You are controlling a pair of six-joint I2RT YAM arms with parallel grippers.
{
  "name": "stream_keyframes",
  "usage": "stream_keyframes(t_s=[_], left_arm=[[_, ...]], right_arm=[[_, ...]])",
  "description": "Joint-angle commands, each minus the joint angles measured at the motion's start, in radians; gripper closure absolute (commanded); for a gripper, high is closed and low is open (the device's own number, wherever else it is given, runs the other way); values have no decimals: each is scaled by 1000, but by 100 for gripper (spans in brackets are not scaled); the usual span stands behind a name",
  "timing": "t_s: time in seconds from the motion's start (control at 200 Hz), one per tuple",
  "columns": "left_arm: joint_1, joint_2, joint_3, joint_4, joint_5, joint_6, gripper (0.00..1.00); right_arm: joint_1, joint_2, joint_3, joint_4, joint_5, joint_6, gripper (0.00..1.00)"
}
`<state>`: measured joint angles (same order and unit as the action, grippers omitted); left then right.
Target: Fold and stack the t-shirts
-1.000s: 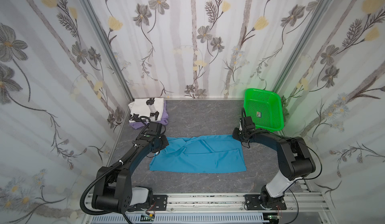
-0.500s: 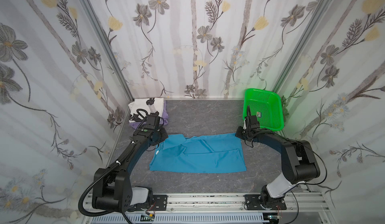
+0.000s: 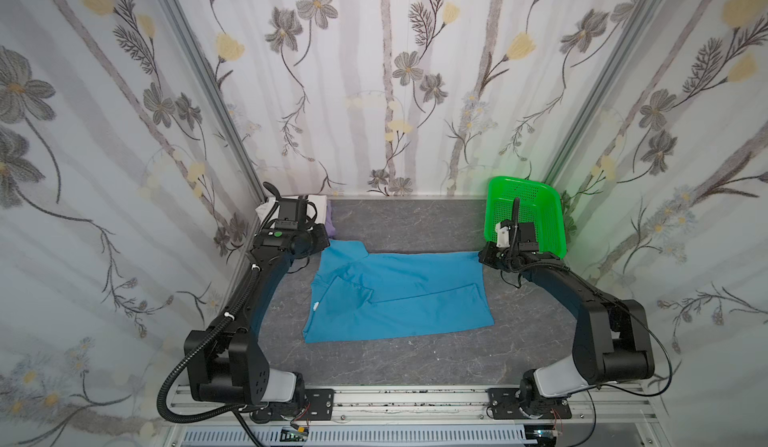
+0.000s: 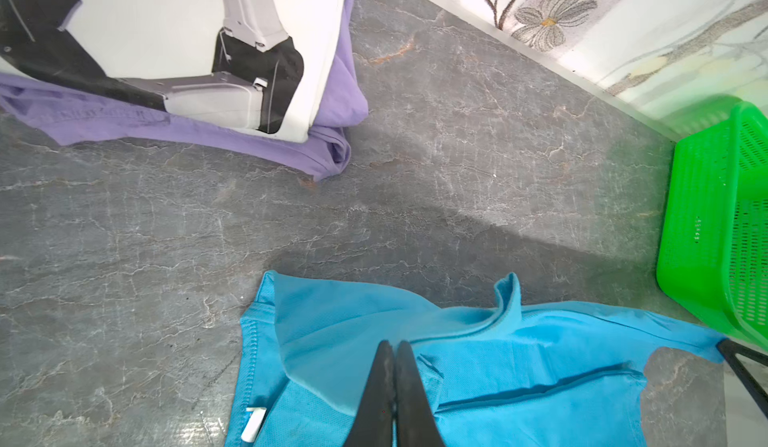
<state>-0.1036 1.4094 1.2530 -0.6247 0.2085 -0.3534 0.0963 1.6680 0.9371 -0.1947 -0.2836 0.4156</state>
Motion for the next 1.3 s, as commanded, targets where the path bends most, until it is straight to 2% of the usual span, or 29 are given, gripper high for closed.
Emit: stream_keyframes(t_s=[0.0, 0.23, 0.435, 0.644, 0.719, 1.119, 1.294], left_arm=[[1, -21, -7, -34, 39, 39, 100], [2, -131, -135, -54, 22, 34, 100], [1, -229, -229, -93, 28, 20, 100], [1, -312, -276, -164, -54, 0, 100], [1, -328, -292, -178, -46, -6, 100], [-1, -434, -352, -216, -58, -132, 100], [-39, -519, -398, -240, -62, -217, 100]], right_arm=[[0, -6, -17, 11, -70, -20, 100], [8, -65, -95, 12, -85, -12, 100], [8, -175, -165, -21, -81, -27, 100], [-5, -211, -220, -43, -77, -49, 100], [-13, -214, -238, -44, -80, -56, 100], [-20, -282, -288, -73, -106, -81, 100], [-20, -308, -299, -81, -127, -74, 100]])
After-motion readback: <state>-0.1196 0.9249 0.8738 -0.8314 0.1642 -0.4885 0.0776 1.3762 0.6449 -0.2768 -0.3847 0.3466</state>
